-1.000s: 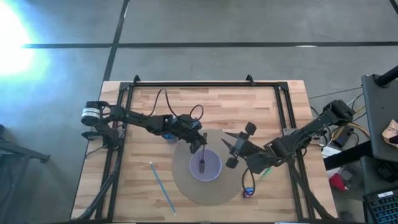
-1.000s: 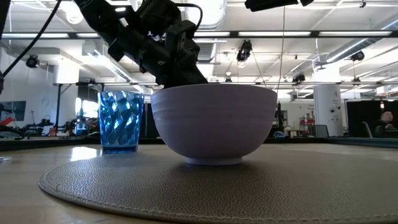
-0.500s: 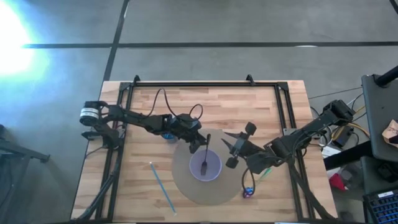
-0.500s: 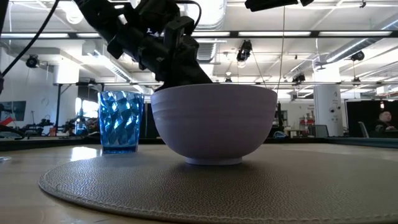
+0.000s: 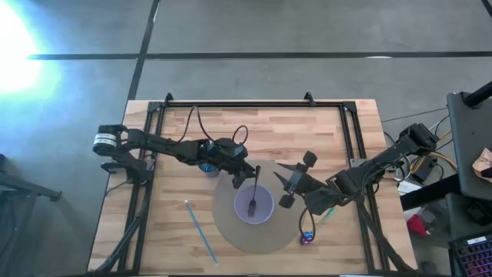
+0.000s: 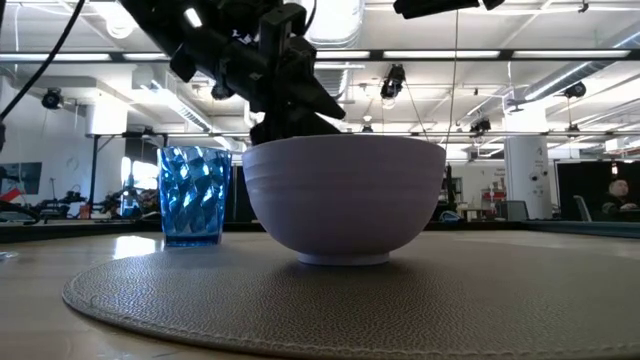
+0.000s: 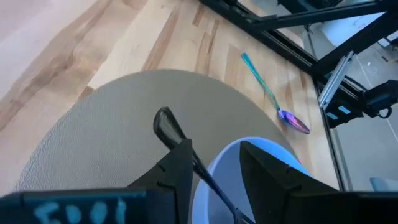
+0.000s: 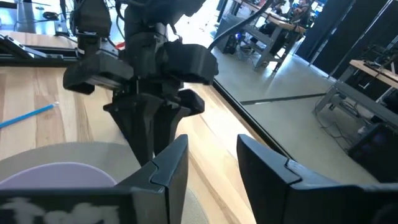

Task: Pick & Place Utensil
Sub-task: Put the blue spoon into the violet bowl

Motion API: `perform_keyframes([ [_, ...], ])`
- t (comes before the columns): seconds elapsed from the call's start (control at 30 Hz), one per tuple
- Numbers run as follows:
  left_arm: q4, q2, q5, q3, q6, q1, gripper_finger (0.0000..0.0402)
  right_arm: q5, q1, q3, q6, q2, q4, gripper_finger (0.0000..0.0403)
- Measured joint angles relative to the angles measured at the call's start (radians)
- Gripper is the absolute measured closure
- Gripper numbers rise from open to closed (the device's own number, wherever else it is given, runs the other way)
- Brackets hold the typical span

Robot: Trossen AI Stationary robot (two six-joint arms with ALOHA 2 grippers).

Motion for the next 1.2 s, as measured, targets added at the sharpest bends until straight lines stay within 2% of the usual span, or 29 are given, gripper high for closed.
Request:
perform_keyframes([
  [0.33,-0.088,-0.109,0.000,0.000,0.058,0.001,0.0278,-0.007,0.005,0.000,-0.002,0.000,-0.003,0.0281],
  [0.53,-0.118,-0.201,0.000,0.000,0.099,0.001,0.0278,-0.077,0.017,0.000,-0.033,-0.020,-0.006,0.0269],
  [0.73,-0.120,-0.299,0.030,0.000,0.214,-0.012,0.0278,-0.095,0.040,0.000,-0.031,-0.080,-0.073,0.0255],
  [0.93,-0.130,-0.378,0.030,0.000,0.288,-0.037,0.0278,-0.270,0.037,0.001,0.022,-0.176,-0.180,0.0245],
  [1.2,-0.217,-0.419,0.031,-0.002,0.340,-0.089,0.0278,-0.531,0.037,0.002,0.202,-0.272,-0.480,0.0234],
])
